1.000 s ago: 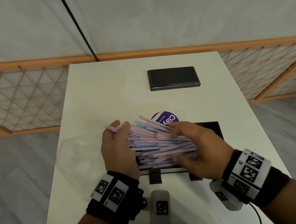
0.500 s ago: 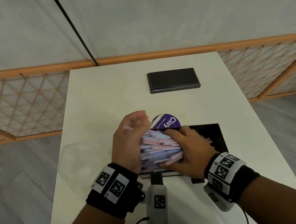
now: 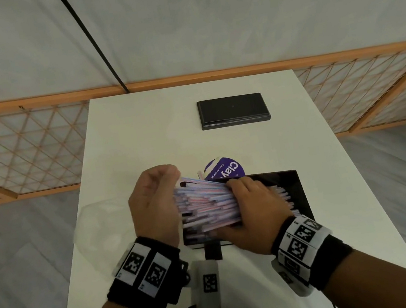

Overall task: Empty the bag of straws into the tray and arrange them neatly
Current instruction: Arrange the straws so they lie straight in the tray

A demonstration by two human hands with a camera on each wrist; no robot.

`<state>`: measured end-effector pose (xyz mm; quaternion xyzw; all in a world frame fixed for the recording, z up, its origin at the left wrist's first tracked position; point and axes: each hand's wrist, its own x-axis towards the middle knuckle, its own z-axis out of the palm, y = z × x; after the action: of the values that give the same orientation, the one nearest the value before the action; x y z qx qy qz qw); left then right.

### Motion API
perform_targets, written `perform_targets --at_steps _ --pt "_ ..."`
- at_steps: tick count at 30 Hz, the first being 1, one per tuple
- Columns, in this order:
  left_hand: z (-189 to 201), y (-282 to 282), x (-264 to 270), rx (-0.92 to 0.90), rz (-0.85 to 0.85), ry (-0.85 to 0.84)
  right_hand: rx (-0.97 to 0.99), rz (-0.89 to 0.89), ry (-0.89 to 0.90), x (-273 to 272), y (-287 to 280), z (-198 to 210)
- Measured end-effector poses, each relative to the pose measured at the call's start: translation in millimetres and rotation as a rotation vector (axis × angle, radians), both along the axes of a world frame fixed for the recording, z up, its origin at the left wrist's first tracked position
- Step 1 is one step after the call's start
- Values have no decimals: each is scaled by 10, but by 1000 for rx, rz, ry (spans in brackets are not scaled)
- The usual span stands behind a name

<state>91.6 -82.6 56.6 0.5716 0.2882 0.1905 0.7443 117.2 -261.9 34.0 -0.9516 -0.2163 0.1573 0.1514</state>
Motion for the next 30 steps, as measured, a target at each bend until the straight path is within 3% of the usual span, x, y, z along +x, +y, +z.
perform_targets --at_steps 4,7,12,15,17,19,22,23,28,30 --pt "-101 51 -35 41 -110 43 -81 -9 -1 21 -85 -26" --pt "-82 -17 -68 233 -201 66 -60 27 25 44 -73 -17" --pt "-77 34 -91 535 -155 133 9 43 77 31 -18 -46" --pt "100 16 -117 865 -92 -18 -26 54 101 43 -4 -53" --pt "278 -44 -137 934 -129 -103 -54 50 111 56 5 -39" --pt "466 -181 -134 681 -233 15 -74 36 124 71 20 -32" --pt "654 -488 -127 -152 -389 272 -113 17 179 106 34 -49" --pt "706 -568 -128 -310 -407 309 -125 11 209 128 34 -68" --pt "623 -729 -37 -305 -425 352 -10 111 261 223 -63 -165" --pt "553 -740 54 -403 -349 394 93 118 279 231 -185 -166"
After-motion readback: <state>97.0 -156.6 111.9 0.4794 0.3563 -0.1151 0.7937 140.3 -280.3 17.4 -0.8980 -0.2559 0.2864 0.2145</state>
